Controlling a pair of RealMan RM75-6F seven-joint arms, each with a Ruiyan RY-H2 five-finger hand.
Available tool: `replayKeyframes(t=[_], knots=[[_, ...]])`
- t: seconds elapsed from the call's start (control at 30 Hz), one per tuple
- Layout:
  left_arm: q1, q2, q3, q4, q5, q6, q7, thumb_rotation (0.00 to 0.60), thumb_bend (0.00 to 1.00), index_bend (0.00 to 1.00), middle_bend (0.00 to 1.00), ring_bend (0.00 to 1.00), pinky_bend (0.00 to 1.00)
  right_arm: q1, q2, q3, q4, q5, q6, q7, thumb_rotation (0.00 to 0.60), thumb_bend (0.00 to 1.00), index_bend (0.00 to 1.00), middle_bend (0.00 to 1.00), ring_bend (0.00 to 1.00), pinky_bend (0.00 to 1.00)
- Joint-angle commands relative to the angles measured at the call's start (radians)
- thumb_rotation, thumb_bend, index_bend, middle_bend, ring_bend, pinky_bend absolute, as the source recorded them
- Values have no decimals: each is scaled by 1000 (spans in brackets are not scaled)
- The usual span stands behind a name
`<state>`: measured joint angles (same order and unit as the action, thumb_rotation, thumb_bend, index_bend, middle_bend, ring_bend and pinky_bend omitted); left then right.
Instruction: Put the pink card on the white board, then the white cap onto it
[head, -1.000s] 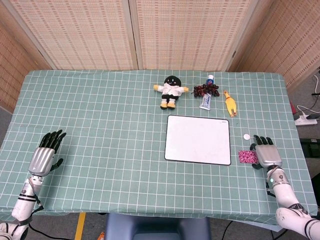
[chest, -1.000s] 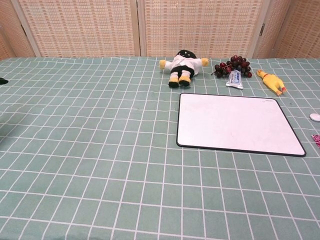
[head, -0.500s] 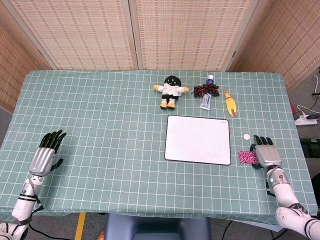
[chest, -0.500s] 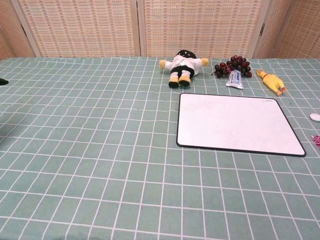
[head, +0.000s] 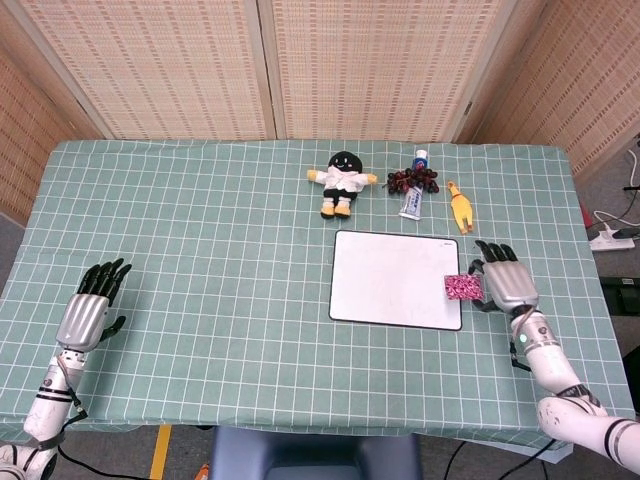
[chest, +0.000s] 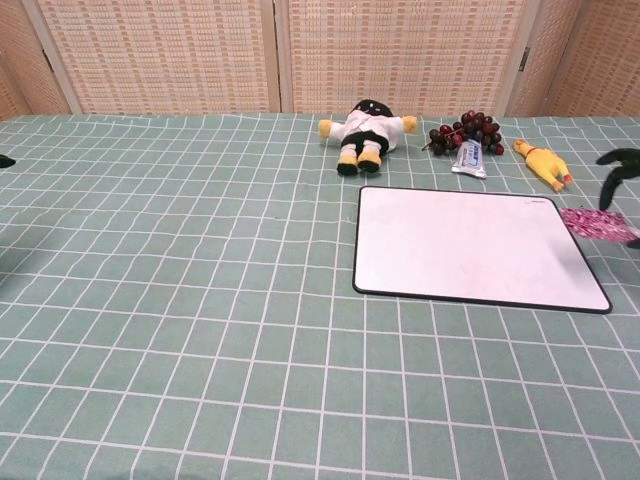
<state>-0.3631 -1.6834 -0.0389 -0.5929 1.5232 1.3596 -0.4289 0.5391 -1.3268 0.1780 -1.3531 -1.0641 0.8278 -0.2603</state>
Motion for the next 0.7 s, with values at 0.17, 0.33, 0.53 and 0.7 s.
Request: replayKeyframes(t=[0.17, 0.33, 0.53, 0.7], knots=[[2, 3, -2, 2, -3, -1, -5, 600, 224, 0, 0, 0, 0, 107, -52, 38, -31, 110, -51, -97, 600, 266, 398, 0, 0, 0], [2, 7, -5, -1, -6, -1, -11, 600, 223, 0, 0, 0, 0, 166, -120, 30, 32, 190, -86, -147, 600, 267, 400, 0, 0, 0], [3, 12, -5, -5, -6, 1, -20, 600, 223, 0, 0, 0, 0, 214, -186, 23, 127, 246, -128, -149, 600, 268, 400, 0, 0, 0], [2, 11, -4, 0, -3, 2, -19, 600, 224, 0, 0, 0, 0, 237, -203, 23, 152, 248, -153, -122, 600, 208, 349, 0, 0, 0]])
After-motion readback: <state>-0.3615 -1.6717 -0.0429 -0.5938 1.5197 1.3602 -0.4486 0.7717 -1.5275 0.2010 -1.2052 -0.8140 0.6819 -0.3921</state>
